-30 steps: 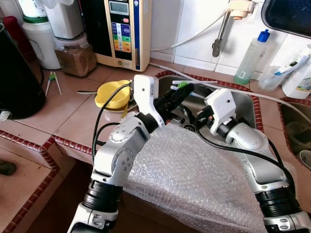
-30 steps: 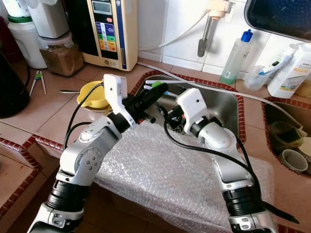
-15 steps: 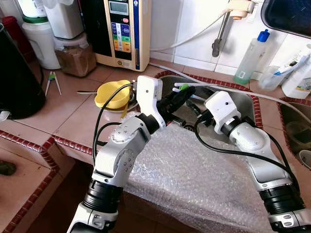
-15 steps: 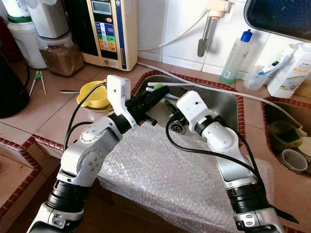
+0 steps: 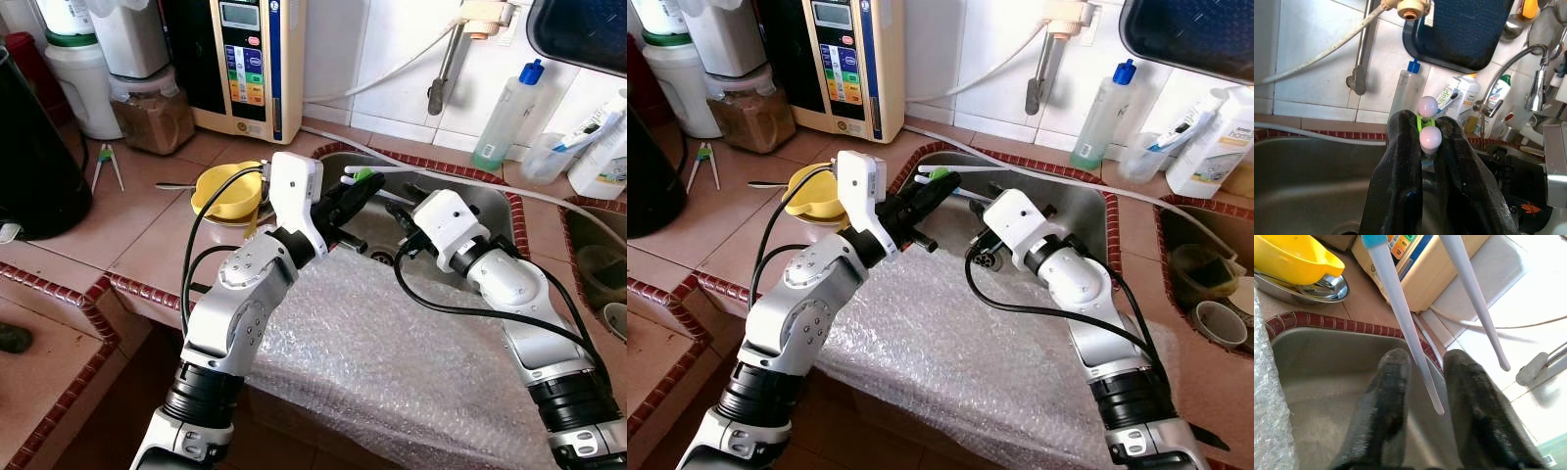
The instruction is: Kitchen organization
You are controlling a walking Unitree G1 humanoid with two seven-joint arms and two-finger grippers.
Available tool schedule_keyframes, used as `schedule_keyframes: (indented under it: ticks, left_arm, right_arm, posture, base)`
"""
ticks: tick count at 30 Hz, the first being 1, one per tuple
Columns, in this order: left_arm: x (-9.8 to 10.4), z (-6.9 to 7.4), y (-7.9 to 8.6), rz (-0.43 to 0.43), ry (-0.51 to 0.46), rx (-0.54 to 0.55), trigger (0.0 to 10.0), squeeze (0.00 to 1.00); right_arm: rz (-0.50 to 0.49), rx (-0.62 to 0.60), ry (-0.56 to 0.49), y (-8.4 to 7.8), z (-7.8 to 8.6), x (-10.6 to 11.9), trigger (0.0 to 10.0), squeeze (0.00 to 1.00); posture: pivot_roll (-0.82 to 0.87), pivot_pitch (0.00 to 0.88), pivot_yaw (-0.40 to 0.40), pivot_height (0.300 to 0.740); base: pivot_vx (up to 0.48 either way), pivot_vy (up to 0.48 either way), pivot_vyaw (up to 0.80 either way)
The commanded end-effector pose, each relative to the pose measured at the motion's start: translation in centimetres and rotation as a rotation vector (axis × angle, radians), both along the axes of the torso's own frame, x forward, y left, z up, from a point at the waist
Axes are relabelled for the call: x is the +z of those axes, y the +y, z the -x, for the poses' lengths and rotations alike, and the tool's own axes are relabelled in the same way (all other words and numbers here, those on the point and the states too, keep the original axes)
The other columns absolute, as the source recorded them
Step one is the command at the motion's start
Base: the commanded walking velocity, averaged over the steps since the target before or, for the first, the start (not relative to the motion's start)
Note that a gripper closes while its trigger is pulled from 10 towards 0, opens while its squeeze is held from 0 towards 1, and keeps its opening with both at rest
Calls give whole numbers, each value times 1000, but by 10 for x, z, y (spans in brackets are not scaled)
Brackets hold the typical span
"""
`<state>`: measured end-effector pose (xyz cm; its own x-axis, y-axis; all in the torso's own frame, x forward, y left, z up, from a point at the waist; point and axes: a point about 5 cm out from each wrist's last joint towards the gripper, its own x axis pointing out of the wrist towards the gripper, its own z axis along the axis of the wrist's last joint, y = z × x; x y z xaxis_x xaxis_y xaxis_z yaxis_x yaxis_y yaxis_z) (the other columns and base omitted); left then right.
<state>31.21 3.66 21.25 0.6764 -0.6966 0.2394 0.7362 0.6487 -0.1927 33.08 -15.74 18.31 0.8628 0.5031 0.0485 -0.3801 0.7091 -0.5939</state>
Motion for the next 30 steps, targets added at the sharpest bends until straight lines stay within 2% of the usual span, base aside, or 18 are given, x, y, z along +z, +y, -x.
schedule_keyframes:
  ticks: [1,7,8,9,10,11,14,15,16,17,26,27,28,29,30]
  left_arm:
    - [0,1,-2,6,0,-6,0,0]
    - [0,2,-4,6,-2,-9,0,0]
    - [-1,2,-4,5,-2,-10,0,0]
    - [-1,2,-4,4,-2,-11,0,0]
    - [-1,2,-4,4,-2,-11,0,0]
    - [-1,2,-4,3,-2,-12,0,0]
    - [0,2,-3,2,-4,-9,0,0]
    - [0,2,-3,1,-4,-8,0,0]
    - [-1,2,-2,0,-4,-7,0,0]
    - [-1,2,-2,0,-3,-6,0,0]
    - [-2,3,-5,-16,-7,-12,0,0]
    - [-3,2,-4,-27,-9,-8,1490,0]
    - [-4,2,-4,-35,-7,-3,6353,0]
    - [-5,2,-3,-40,-7,0,6353,0]
    - [-6,2,-3,-37,9,3,10000,0]
  right_arm:
    - [2,-4,-10,-5,0,3,0,0]
    - [-13,18,-9,2,-2,2,0,0]
    - [-11,21,-14,4,-3,3,1961,0]
    - [-15,26,-16,6,-4,3,6824,0]
    - [-15,26,-16,6,-4,3,6824,0]
    - [-28,23,-11,6,-5,3,10000,1000]
    - [-28,16,-9,4,-6,2,10000,1000]
    - [-26,12,-10,3,-6,2,1333,1000]
    - [-31,8,-6,2,-6,2,0,980]
    - [-32,11,-6,2,-5,2,0,0]
    - [-44,1,-9,-1,-4,1,0,0]
    - [-45,-1,-10,-1,-4,1,0,0]
    - [-45,-2,-11,-1,-4,1,0,0]
    - [-45,-2,-11,-2,-4,1,0,0]
    - [-45,-3,-10,-2,-4,1,0,0]
  posture:
    - [-61,34,-39,740]
    - [-60,35,-40,740]
    - [-58,34,-39,740]
    - [-58,34,-39,740]
    - [-58,34,-39,740]
    - [-52,32,-41,740]
    - [-51,31,-42,740]
    - [-51,31,-42,740]
    - [-52,30,-41,740]
    - [-53,30,-41,740]
    - [-54,29,-36,740]
    - [-53,31,-36,740]
    - [-53,31,-36,740]
    - [-53,32,-36,740]
    - [-52,32,-38,740]
  base:
    - [0,0,0]
    - [0,0,0]
    - [0,0,0]
    - [0,0,0]
    - [0,0,0]
    - [0,0,0]
    - [0,0,0]
    - [0,0,0]
    - [0,0,0]
    - [0,0,0]
    - [0,0,0]
    - [0,0,0]
    - [0,0,0]
    - [0,0,0]
    - [0,0,0]
